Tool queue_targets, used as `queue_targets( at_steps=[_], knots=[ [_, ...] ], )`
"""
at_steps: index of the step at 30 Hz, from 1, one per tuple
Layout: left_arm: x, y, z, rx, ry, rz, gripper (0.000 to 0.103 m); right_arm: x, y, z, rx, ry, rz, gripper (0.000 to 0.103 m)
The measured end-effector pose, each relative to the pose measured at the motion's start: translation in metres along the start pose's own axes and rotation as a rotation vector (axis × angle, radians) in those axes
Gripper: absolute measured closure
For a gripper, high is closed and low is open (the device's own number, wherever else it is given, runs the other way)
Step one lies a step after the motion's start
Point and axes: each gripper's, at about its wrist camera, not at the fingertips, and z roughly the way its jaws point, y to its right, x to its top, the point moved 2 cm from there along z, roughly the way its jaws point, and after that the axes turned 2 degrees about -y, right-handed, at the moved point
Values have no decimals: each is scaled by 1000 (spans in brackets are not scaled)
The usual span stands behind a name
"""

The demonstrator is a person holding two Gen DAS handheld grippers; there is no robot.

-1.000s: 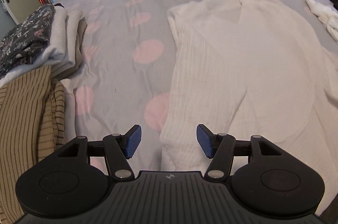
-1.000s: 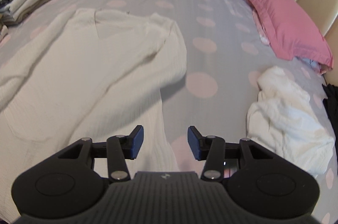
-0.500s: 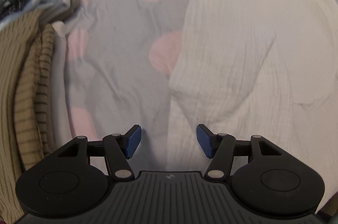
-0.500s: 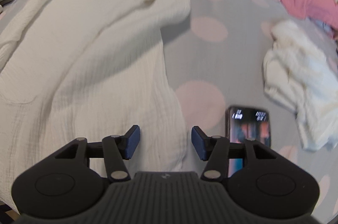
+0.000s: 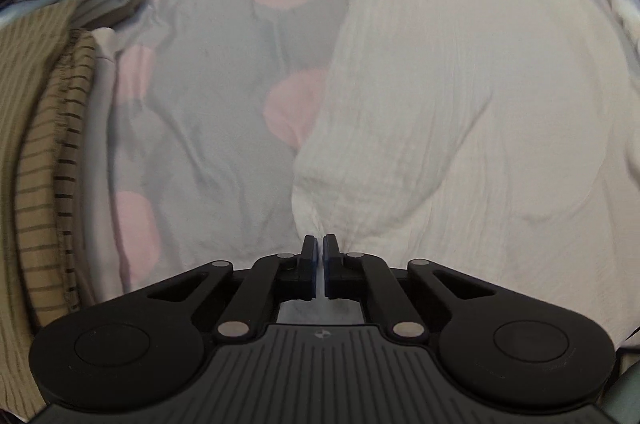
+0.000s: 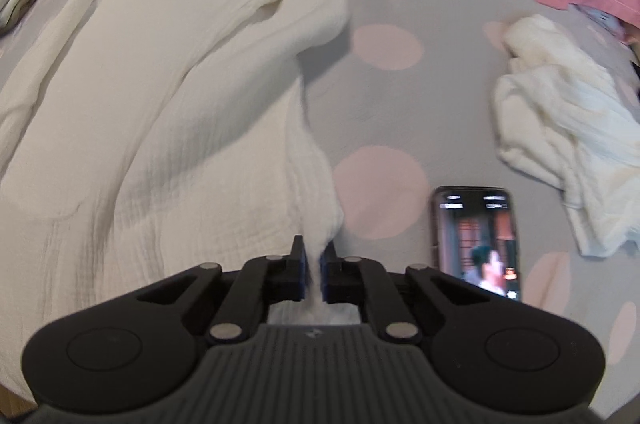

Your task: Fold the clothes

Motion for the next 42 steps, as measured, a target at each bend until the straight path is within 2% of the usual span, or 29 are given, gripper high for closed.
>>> queue_targets(
  at_steps=[5,10,16,20,28,30,32,34,36,38,42],
  knots=[
    [11,-23,-33,-20,96,-100,102,14,30,-25,-43,78,107,96],
    [28,-44,-54,13,184,-165,102,39,55,-46,-88,145,146,96],
    [39,-58,-57,46,205,-210,102,72,101,-61,-171,158,168,96],
    [40,-57,-48,66,188,-211,102,90,140,-62,-231,146,209,96],
    [46,-52,-40,65,167,-205,101,104,204,-25,-396,81,238,96],
    [47,-50,-34,59,146,-195,92,102,208,-16,-409,79,249,96],
    [46,-47,-30,57,123,-181,86,100,211,-7,-419,78,259,95],
    [45,-44,-26,60,104,-163,84,97,214,2,-428,78,269,85],
    [43,-41,-22,63,85,-145,73,94,210,4,-435,92,272,79],
    [42,-37,-18,66,66,-127,62,91,207,1,-431,113,284,78],
    [36,-31,-7,58,14,-95,59,80,195,-15,-407,181,318,64]
  ],
)
